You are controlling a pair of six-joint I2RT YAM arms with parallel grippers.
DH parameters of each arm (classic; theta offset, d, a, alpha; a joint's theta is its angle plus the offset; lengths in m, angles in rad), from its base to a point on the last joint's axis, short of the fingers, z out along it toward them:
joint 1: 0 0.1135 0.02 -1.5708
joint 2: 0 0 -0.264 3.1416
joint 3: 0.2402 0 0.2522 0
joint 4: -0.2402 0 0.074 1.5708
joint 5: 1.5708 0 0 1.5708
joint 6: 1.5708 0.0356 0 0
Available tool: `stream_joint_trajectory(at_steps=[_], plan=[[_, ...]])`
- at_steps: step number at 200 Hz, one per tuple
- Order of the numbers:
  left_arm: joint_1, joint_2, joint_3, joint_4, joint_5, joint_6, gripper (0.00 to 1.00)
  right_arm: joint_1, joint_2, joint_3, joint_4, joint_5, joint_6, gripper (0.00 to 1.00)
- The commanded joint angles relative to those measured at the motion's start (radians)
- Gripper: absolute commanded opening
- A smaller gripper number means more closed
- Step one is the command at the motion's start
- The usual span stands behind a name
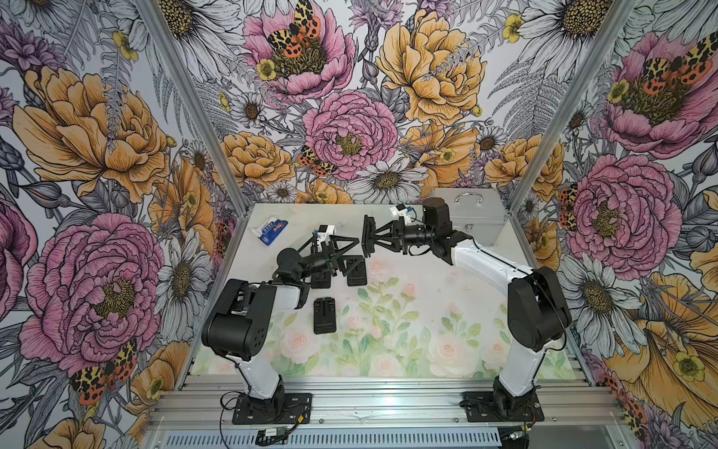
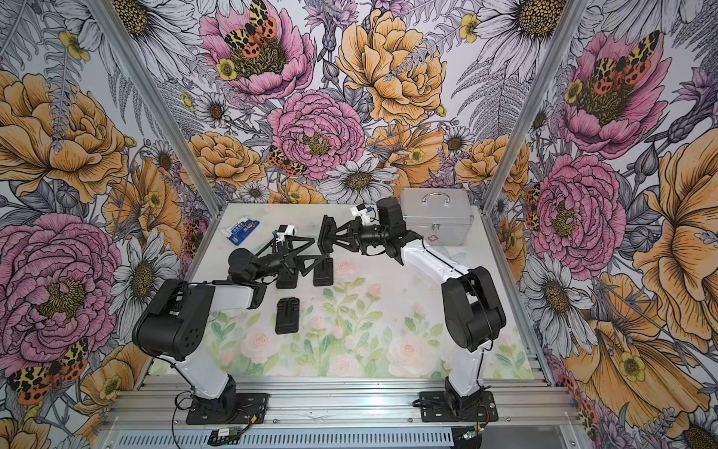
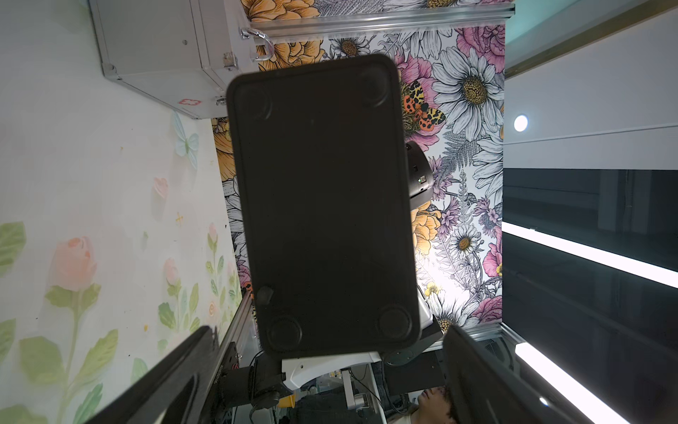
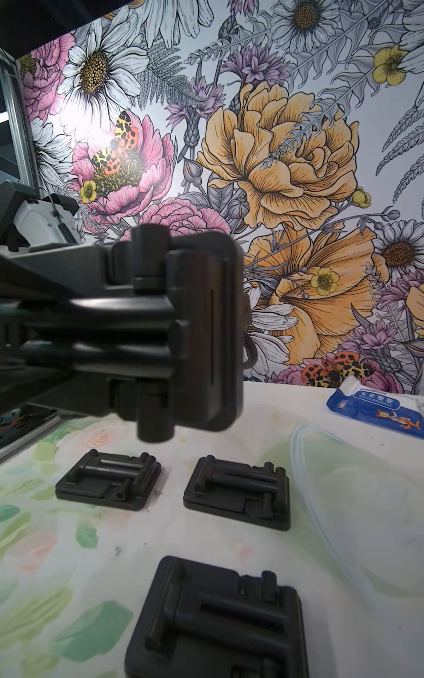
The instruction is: Open the phone stand
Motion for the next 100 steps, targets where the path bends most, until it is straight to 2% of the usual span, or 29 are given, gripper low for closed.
stream_joint_trajectory(at_steps=[1,100], plan=[[-0.004,-0.013,0.022,0.069,-0.01,-0.034,0.99,0.008,-0.032,-0.005,0.064,0.005,0.008,0.0],[-0.026,-0.041,0.021,-0.013,0.027,0.014,0.95,0.035,0.02,0.032,0.062,0.012,0.008,0.0]])
